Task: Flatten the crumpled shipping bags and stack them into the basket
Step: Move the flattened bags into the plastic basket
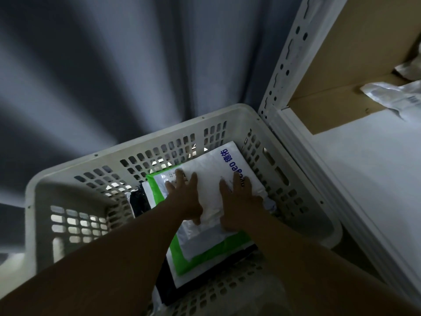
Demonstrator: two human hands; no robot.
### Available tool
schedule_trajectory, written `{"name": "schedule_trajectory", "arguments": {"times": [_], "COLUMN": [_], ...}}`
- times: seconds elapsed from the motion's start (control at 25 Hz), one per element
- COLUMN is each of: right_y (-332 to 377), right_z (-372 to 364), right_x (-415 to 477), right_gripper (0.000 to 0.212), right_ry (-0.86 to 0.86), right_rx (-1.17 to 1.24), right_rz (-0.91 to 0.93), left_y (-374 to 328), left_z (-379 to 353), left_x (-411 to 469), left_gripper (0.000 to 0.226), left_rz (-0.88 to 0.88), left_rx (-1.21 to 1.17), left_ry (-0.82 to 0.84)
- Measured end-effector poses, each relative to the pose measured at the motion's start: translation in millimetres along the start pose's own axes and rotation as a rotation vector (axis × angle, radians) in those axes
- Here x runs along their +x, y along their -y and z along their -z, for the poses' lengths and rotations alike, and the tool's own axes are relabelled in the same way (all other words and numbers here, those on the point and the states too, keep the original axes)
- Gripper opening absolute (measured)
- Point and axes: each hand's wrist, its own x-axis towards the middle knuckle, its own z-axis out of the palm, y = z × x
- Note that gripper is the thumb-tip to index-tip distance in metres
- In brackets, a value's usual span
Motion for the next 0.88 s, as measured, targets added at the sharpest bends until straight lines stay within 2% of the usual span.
{"name": "schedule_trajectory", "arguments": {"times": [0.24,0.4,0.48,0.64,0.72,0.88], "right_y": [-7.9,-4.8,-1.1,-0.5,-1.9,-2.9], "right_z": [-7.8,-1.4,5.8,4.9,0.8,-2.2], "right_x": [15.4,7.2,-1.5,-11.0,-8.1,0.6], "right_gripper": [0.100,0.099,0.097,0.096,0.098,0.096], "right_ry": [-0.038,-0.048,-0.031,0.009,0.061,0.159], "right_rx": [0.006,-0.018,-0.113,-0.182,-0.119,-0.069], "right_rz": [0.020,0.018,0.021,0.048,0.050,0.052], "left_y": [9.0,12.0,9.7,-4.0,-3.8,-1.1], "left_z": [-14.8,-14.5,-12.0,-13.9,-16.6,-22.6], "left_x": [13.5,8.3,2.1,0.0,5.7,13.5], "left_gripper": [0.133,0.115,0.109,0.120,0.129,0.133], "left_rz": [-0.034,-0.032,-0.004,-0.100,-0.111,-0.119], "left_rx": [-0.079,-0.124,-0.044,0.150,0.172,0.182], "left_ry": [-0.113,-0.191,-0.218,-0.140,-0.076,-0.028]}}
